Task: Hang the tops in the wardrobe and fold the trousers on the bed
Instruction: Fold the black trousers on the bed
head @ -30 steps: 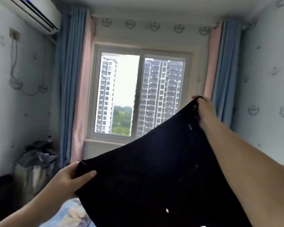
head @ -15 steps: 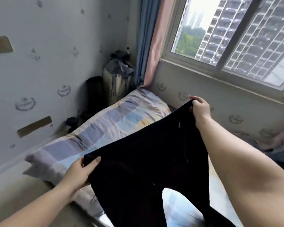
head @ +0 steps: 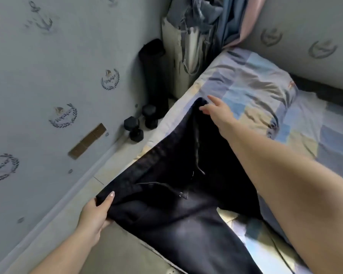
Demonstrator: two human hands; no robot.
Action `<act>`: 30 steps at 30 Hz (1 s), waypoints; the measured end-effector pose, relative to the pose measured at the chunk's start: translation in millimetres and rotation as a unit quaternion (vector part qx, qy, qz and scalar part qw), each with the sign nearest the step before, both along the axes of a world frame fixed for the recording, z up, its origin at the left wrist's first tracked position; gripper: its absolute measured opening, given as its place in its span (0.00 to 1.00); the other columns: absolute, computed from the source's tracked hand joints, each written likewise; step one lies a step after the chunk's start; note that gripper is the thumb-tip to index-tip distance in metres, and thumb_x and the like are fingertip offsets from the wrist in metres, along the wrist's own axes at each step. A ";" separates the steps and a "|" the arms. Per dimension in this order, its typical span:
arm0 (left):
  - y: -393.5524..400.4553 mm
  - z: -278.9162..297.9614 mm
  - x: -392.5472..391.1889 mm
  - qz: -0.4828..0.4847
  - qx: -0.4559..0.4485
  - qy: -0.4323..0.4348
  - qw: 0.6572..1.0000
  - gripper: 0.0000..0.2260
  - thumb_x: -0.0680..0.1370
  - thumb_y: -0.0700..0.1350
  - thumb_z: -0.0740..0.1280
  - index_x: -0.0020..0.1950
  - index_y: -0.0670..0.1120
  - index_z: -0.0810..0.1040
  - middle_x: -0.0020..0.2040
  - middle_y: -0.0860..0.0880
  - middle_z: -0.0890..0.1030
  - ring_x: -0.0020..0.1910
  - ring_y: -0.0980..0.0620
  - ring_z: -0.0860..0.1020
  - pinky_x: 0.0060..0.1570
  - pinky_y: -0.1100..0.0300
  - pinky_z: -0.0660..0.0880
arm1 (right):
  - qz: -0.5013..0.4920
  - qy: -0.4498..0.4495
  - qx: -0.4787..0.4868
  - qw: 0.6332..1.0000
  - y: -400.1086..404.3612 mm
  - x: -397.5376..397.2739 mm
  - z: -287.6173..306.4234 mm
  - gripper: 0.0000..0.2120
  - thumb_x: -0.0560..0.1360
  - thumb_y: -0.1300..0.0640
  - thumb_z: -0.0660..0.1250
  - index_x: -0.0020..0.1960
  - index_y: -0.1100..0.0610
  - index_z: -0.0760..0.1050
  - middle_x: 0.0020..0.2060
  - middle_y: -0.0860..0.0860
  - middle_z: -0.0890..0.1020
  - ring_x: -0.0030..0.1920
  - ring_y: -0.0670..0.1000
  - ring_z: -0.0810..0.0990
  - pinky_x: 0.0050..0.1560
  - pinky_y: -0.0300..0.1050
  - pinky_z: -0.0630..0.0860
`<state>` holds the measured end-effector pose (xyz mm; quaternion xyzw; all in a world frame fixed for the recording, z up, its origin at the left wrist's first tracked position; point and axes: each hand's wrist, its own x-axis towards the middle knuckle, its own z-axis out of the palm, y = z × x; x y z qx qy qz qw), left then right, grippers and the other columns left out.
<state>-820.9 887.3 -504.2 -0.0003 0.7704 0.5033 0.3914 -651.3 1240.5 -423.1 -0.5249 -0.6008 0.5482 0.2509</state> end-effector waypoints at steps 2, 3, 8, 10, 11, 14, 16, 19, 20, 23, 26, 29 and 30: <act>2.6 -36.5 -29.6 0.012 -0.058 0.011 0.998 0.09 0.79 0.45 0.66 0.57 0.42 0.77 0.54 0.45 0.81 0.53 0.45 0.80 0.56 0.46 0.77 | 0.070 -0.040 -0.042 0.996 -2.9 -30.2 -50.2 0.30 0.75 0.55 0.64 0.75 0.48 0.60 0.61 0.48 0.76 0.60 0.48 0.76 0.62 0.39 0.71; 4.6 -51.1 -38.9 0.032 -0.093 0.030 0.995 0.08 0.79 0.44 0.66 0.55 0.41 0.76 0.54 0.43 0.80 0.53 0.44 0.79 0.57 0.46 0.76 | 0.097 -0.059 -0.057 0.992 -8.5 -35.6 -74.0 0.30 0.75 0.54 0.65 0.75 0.49 0.60 0.62 0.47 0.75 0.63 0.49 0.74 0.64 0.42 0.69; 38.5 -99.0 -68.5 -0.022 -0.200 0.222 0.954 0.04 0.77 0.40 0.65 0.50 0.45 0.76 0.46 0.49 0.77 0.47 0.47 0.74 0.47 0.55 0.70 | 0.178 -0.157 -0.174 0.956 -77.3 -21.0 -194.2 0.29 0.75 0.53 0.66 0.74 0.47 0.62 0.68 0.49 0.71 0.62 0.49 0.74 0.58 0.42 0.72; 60.7 -115.1 -71.7 -0.148 -0.184 0.278 0.931 0.04 0.77 0.41 0.66 0.50 0.50 0.75 0.50 0.52 0.76 0.49 0.50 0.74 0.47 0.55 0.70 | 0.210 -0.220 -0.155 0.940 -101.2 -15.7 -230.2 0.29 0.75 0.52 0.66 0.74 0.48 0.62 0.70 0.50 0.70 0.67 0.49 0.71 0.62 0.40 0.68; 72.2 -121.0 -70.9 -0.212 -0.166 0.294 0.917 0.04 0.77 0.42 0.66 0.49 0.51 0.75 0.49 0.53 0.76 0.49 0.51 0.74 0.47 0.56 0.69 | 0.230 -0.245 -0.135 0.932 -110.1 -17.1 -241.1 0.28 0.75 0.51 0.65 0.74 0.49 0.63 0.70 0.50 0.70 0.68 0.49 0.70 0.63 0.39 0.66; 110.1 -148.8 -63.0 -0.364 -0.140 0.286 0.875 0.06 0.77 0.45 0.68 0.51 0.54 0.75 0.48 0.59 0.75 0.53 0.54 0.75 0.48 0.61 0.68 | 0.252 -0.273 -0.067 0.926 -122.0 -36.8 -270.8 0.23 0.77 0.53 0.62 0.71 0.51 0.67 0.69 0.49 0.71 0.69 0.50 0.69 0.66 0.43 0.65; 130.5 -169.8 -56.1 -0.428 -0.153 0.249 0.855 0.15 0.76 0.48 0.69 0.62 0.52 0.74 0.58 0.54 0.76 0.60 0.53 0.74 0.55 0.60 0.70 | 0.256 -0.273 -0.032 0.927 -124.0 -54.0 -288.3 0.20 0.78 0.57 0.58 0.70 0.51 0.70 0.69 0.49 0.70 0.70 0.50 0.66 0.68 0.43 0.63; 152.0 -197.9 -50.1 -0.439 -0.188 0.208 0.853 0.30 0.74 0.55 0.70 0.73 0.51 0.64 0.65 0.52 0.74 0.65 0.51 0.73 0.64 0.51 0.69 | 0.271 -0.251 -0.024 0.929 -126.1 -72.8 -305.5 0.20 0.78 0.61 0.55 0.65 0.50 0.75 0.71 0.48 0.68 0.70 0.48 0.66 0.68 0.42 0.62; 156.6 -204.8 -49.4 -0.445 -0.207 0.226 0.842 0.29 0.73 0.57 0.70 0.71 0.53 0.66 0.60 0.54 0.75 0.62 0.52 0.74 0.62 0.50 0.70 | 0.275 -0.242 -0.026 0.930 -127.6 -75.9 -310.6 0.20 0.77 0.62 0.54 0.61 0.50 0.78 0.69 0.48 0.71 0.68 0.48 0.68 0.66 0.42 0.65; 154.7 -212.3 -49.2 -0.467 -0.231 0.316 0.792 0.12 0.72 0.61 0.69 0.52 0.57 0.79 0.45 0.58 0.73 0.53 0.53 0.75 0.53 0.54 0.68 | 0.187 -0.209 -0.044 0.959 -132.3 -75.4 -322.3 0.14 0.74 0.63 0.54 0.50 0.49 0.74 0.51 0.47 0.82 0.50 0.51 0.78 0.50 0.46 0.74; 135.6 -219.6 -51.0 -0.470 -0.151 0.359 0.792 0.08 0.72 0.55 0.72 0.40 0.54 0.77 0.46 0.56 0.72 0.52 0.51 0.71 0.52 0.55 0.65 | 0.169 -0.241 0.031 0.955 -132.1 -69.9 -334.5 0.12 0.76 0.61 0.62 0.57 0.51 0.70 0.53 0.46 0.80 0.53 0.51 0.76 0.50 0.45 0.74; 115.0 -224.9 -55.9 -0.463 -0.094 0.387 0.792 0.07 0.70 0.49 0.75 0.40 0.49 0.79 0.45 0.55 0.72 0.52 0.50 0.69 0.52 0.53 0.69 | 0.248 -0.326 0.104 0.906 -133.2 -70.1 -345.3 0.24 0.74 0.51 0.69 0.68 0.50 0.65 0.59 0.50 0.71 0.60 0.53 0.69 0.53 0.47 0.72; 110.5 -227.0 -56.1 -0.463 -0.090 0.394 0.789 0.07 0.70 0.49 0.76 0.40 0.48 0.79 0.46 0.55 0.72 0.52 0.51 0.69 0.52 0.54 0.69 | 0.257 -0.339 0.119 0.897 -133.4 -71.7 -347.8 0.25 0.74 0.51 0.69 0.68 0.51 0.65 0.59 0.50 0.70 0.59 0.54 0.69 0.53 0.48 0.72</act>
